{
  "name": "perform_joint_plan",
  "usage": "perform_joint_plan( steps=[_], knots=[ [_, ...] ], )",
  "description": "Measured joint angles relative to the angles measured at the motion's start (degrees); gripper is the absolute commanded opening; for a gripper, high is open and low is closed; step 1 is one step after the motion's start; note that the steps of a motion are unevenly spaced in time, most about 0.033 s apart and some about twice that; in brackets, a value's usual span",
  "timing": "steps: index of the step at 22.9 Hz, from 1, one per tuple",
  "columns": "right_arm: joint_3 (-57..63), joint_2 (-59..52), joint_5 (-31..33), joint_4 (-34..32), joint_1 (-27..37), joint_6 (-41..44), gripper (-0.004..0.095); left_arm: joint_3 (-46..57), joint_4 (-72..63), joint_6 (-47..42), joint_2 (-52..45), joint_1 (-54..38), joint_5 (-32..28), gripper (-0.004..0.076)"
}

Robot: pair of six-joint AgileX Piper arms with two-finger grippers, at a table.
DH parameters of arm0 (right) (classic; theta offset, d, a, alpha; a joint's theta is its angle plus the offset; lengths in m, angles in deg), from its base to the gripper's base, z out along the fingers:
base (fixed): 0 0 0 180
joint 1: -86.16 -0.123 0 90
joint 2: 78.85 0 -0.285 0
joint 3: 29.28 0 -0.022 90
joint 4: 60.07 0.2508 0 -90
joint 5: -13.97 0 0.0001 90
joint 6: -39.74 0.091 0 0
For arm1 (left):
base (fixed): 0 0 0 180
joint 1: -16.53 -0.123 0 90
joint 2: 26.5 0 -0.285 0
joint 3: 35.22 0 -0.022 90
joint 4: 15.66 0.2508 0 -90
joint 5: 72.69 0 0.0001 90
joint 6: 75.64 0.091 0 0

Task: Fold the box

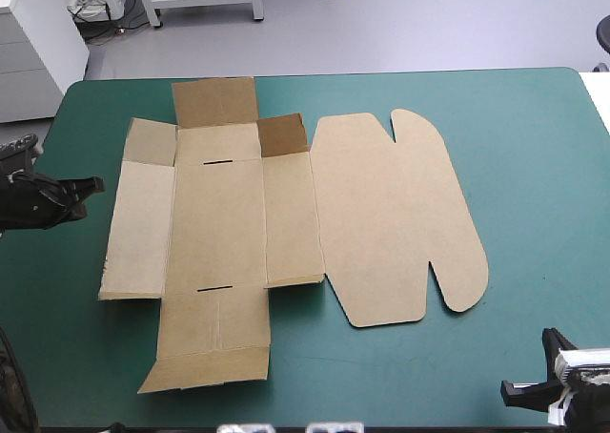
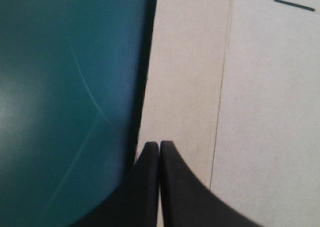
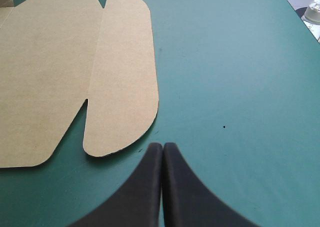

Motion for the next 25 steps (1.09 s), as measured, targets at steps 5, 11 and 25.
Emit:
perform_joint_plan(
  steps=[5,11,25],
  knots=[
    [0.0,0.0,0.0,0.0,0.0,0.0,-0.0017,-0.21,-4.63,3.87,8.27,-5.37,3.67,-0.0008],
    [0.0,0.0,0.0,0.0,0.0,0.11,-0.0017,-0.35,-5.3,7.12,11.58,-5.37,4.01,0.0323],
    [0.0,0.0,0.0,0.0,0.0,0.11,-0.0017,-0.35,-12.11,14.34,20.15,-4.22,6.07,0.0435]
  ],
)
